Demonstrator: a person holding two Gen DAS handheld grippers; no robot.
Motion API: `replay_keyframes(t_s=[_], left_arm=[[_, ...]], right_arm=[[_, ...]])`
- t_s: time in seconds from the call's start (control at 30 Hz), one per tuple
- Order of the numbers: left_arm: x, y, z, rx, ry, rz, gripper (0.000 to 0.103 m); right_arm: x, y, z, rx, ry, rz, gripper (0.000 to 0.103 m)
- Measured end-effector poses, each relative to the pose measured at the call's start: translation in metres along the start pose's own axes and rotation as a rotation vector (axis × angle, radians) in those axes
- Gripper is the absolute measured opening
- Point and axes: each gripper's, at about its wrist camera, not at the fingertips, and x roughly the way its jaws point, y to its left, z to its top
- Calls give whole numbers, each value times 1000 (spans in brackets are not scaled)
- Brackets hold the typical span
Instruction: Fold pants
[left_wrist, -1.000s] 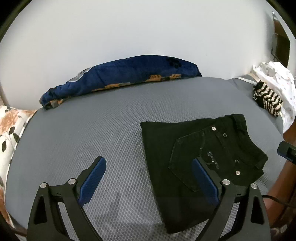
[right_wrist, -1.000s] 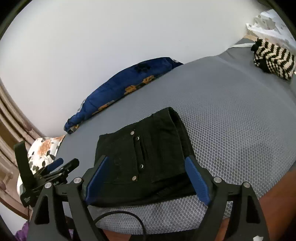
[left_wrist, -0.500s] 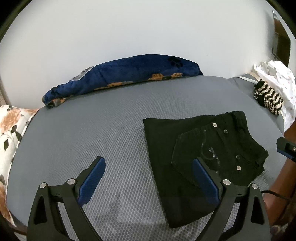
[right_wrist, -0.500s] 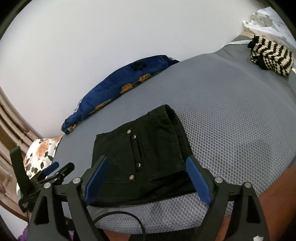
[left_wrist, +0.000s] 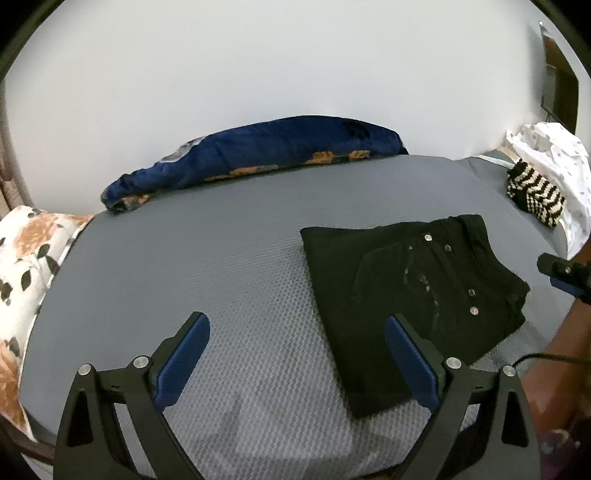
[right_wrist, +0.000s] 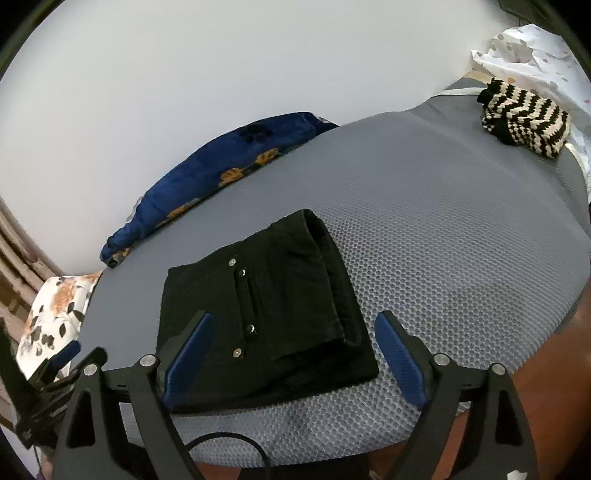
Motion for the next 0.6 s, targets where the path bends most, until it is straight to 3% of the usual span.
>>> replay_keyframes(t_s=[0.6], left_arm=[[-97, 17, -47, 8, -105, 56, 102]], right_arm=[[-35, 11, -8, -22, -70, -16, 91]])
